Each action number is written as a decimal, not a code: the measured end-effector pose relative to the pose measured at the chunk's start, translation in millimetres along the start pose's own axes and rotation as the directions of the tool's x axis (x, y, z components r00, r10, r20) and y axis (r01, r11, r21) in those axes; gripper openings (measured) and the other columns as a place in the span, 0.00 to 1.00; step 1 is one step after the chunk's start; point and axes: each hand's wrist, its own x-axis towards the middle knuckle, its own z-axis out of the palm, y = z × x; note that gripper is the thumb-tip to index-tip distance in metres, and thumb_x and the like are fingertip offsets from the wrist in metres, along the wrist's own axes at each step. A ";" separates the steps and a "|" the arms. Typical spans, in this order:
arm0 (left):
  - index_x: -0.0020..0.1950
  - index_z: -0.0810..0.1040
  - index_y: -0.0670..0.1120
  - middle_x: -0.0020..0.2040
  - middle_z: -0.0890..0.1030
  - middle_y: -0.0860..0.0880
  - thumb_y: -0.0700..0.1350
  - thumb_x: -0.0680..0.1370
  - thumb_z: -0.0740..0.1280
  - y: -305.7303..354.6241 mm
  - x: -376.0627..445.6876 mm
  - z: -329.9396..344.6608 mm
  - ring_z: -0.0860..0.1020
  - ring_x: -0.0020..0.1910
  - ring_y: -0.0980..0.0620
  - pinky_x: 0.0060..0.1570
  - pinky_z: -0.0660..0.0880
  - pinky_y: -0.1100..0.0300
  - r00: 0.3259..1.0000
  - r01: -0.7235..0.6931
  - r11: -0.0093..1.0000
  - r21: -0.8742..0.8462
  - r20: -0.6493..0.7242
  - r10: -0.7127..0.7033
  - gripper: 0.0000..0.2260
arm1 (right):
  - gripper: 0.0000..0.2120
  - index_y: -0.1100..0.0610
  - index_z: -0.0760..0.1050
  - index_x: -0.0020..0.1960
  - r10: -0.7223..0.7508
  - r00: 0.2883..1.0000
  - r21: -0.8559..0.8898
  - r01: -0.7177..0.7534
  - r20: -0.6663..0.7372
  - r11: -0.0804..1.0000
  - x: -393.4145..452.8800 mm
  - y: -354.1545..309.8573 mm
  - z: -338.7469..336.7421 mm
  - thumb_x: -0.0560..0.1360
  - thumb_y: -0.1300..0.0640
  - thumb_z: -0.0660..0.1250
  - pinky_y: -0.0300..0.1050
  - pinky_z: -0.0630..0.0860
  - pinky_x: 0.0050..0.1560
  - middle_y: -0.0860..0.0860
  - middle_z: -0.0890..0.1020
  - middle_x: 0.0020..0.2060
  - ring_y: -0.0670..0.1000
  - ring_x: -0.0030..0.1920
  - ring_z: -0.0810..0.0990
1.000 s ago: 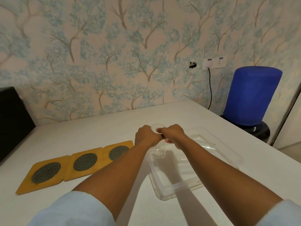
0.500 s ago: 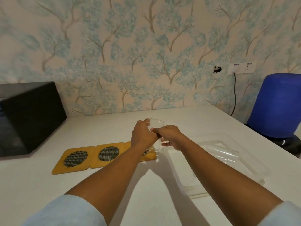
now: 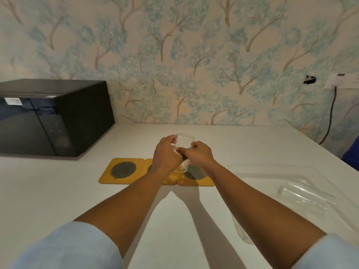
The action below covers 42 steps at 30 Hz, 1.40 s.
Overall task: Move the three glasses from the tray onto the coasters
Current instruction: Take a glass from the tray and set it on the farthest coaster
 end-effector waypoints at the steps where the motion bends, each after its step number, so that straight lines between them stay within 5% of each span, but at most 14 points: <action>1: 0.67 0.71 0.51 0.59 0.75 0.53 0.47 0.65 0.75 -6.0 1.9 -4.7 0.77 0.55 0.52 0.50 0.77 0.59 1.000 0.008 1.000 0.000 -0.008 -0.008 0.31 | 0.44 0.59 0.69 0.71 -0.013 1.000 -0.003 0.013 0.012 1.000 1.6 -2.4 7.1 0.62 0.38 0.75 0.55 0.79 0.59 0.52 0.75 0.67 0.54 0.61 0.78; 6: 0.67 0.70 0.51 0.61 0.75 0.52 0.49 0.64 0.78 -34.4 9.7 -29.7 0.77 0.56 0.53 0.52 0.77 0.59 0.998 0.018 0.999 0.037 -0.065 -0.015 0.34 | 0.30 0.63 0.75 0.59 -0.025 0.998 -0.015 0.026 0.058 1.000 11.2 -14.1 42.1 0.66 0.45 0.75 0.59 0.79 0.55 0.57 0.79 0.55 0.57 0.54 0.81; 10: 0.68 0.68 0.51 0.62 0.75 0.51 0.50 0.63 0.79 -59.9 11.2 -51.1 0.76 0.58 0.52 0.55 0.78 0.56 0.993 0.036 0.997 0.071 -0.110 -0.028 0.36 | 0.24 0.58 0.74 0.48 -0.048 0.988 -0.029 0.053 0.146 0.998 19.7 -20.5 74.2 0.63 0.42 0.75 0.51 0.79 0.49 0.49 0.78 0.43 0.52 0.48 0.80; 14: 0.67 0.69 0.50 0.63 0.76 0.50 0.49 0.63 0.79 -86.1 11.1 -71.7 0.77 0.58 0.52 0.54 0.78 0.57 0.985 0.059 0.992 0.107 -0.165 -0.041 0.35 | 0.33 0.58 0.73 0.63 -0.063 0.975 -0.031 0.071 0.211 0.997 21.4 -26.2 104.7 0.65 0.43 0.76 0.50 0.77 0.60 0.49 0.79 0.56 0.51 0.58 0.78; 18: 0.68 0.69 0.50 0.64 0.76 0.50 0.50 0.65 0.78 -109.1 11.1 -87.2 0.77 0.59 0.51 0.53 0.74 0.60 0.979 0.094 0.987 0.134 -0.194 -0.067 0.34 | 0.21 0.56 0.73 0.56 -0.077 0.963 -0.039 0.090 0.259 0.995 25.8 -28.7 130.3 0.69 0.48 0.75 0.50 0.77 0.58 0.50 0.78 0.53 0.52 0.55 0.78; 25: 0.69 0.69 0.49 0.66 0.76 0.49 0.47 0.67 0.77 -137.7 15.0 -101.6 0.76 0.62 0.48 0.58 0.75 0.54 0.962 0.174 0.970 0.172 -0.239 -0.130 0.32 | 0.20 0.59 0.74 0.58 -0.120 0.945 -0.056 0.144 0.305 0.988 29.8 -32.5 164.8 0.71 0.52 0.73 0.48 0.76 0.55 0.51 0.78 0.55 0.52 0.54 0.76; 33: 0.70 0.68 0.50 0.68 0.74 0.49 0.49 0.70 0.75 -156.8 20.0 -106.5 0.76 0.63 0.47 0.58 0.76 0.49 0.951 0.231 0.961 0.153 -0.243 -0.190 0.30 | 0.23 0.63 0.72 0.63 -0.124 0.926 -0.076 0.161 0.355 0.984 34.7 -33.9 181.4 0.73 0.53 0.72 0.57 0.75 0.63 0.57 0.78 0.62 0.57 0.63 0.76; 42: 0.69 0.70 0.49 0.66 0.76 0.47 0.51 0.73 0.72 -166.6 19.2 -99.9 0.76 0.62 0.46 0.61 0.75 0.50 0.944 0.242 0.966 0.088 -0.251 -0.213 0.26 | 0.22 0.59 0.72 0.64 -0.144 0.919 -0.129 0.204 0.366 0.971 40.6 -27.3 190.8 0.74 0.53 0.71 0.52 0.77 0.60 0.55 0.78 0.62 0.55 0.59 0.77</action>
